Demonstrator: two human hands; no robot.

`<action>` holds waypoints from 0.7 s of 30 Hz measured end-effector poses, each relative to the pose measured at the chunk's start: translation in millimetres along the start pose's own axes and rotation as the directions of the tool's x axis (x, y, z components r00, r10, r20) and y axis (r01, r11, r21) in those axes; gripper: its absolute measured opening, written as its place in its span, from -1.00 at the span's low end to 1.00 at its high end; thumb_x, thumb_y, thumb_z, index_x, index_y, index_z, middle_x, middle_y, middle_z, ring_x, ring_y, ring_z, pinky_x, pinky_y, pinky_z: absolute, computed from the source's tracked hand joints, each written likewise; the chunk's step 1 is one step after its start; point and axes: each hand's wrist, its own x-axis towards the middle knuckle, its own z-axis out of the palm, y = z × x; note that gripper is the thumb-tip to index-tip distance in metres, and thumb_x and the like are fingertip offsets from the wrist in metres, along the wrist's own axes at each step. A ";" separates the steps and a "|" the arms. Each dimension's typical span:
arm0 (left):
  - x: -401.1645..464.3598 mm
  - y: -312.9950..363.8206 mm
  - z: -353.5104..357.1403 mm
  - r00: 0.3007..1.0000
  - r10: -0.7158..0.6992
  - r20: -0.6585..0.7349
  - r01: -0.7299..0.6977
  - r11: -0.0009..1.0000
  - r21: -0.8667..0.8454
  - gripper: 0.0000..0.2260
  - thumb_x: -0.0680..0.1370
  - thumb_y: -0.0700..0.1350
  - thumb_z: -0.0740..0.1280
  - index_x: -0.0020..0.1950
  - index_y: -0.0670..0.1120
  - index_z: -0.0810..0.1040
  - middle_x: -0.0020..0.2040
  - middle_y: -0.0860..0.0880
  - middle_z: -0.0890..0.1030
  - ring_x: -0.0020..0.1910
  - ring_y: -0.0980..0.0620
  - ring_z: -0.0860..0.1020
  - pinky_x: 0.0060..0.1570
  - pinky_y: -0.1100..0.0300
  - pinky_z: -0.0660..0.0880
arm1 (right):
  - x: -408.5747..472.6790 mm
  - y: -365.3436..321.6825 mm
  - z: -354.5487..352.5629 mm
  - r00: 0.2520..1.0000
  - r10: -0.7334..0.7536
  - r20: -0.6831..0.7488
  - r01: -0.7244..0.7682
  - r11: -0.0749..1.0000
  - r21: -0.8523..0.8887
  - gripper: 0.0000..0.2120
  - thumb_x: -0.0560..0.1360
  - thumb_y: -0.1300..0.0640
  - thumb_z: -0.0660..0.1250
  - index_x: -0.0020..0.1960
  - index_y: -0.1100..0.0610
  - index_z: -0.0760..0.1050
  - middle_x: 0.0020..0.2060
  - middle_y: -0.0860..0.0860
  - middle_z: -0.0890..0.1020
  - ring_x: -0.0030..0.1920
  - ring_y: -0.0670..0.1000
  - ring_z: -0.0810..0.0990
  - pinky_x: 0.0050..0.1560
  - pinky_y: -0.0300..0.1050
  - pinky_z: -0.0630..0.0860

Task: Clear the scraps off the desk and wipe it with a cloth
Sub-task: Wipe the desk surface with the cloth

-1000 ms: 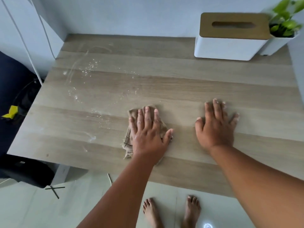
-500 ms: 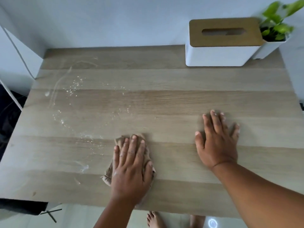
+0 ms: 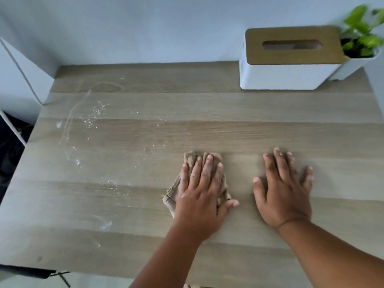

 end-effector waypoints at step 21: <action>60.8 -35.3 -8.6 0.989 -0.146 0.036 0.143 0.987 0.077 -0.18 0.59 0.46 -0.06 0.68 -0.05 0.08 0.70 -0.11 -0.02 0.68 -0.12 -0.13 0.60 -0.27 -0.14 | 1.6 1.1 -0.9 1.000 0.007 0.024 -0.007 1.000 0.008 -0.32 0.56 -0.22 0.01 0.63 0.02 0.21 0.67 0.00 0.10 0.66 0.12 0.03 0.56 0.44 -0.06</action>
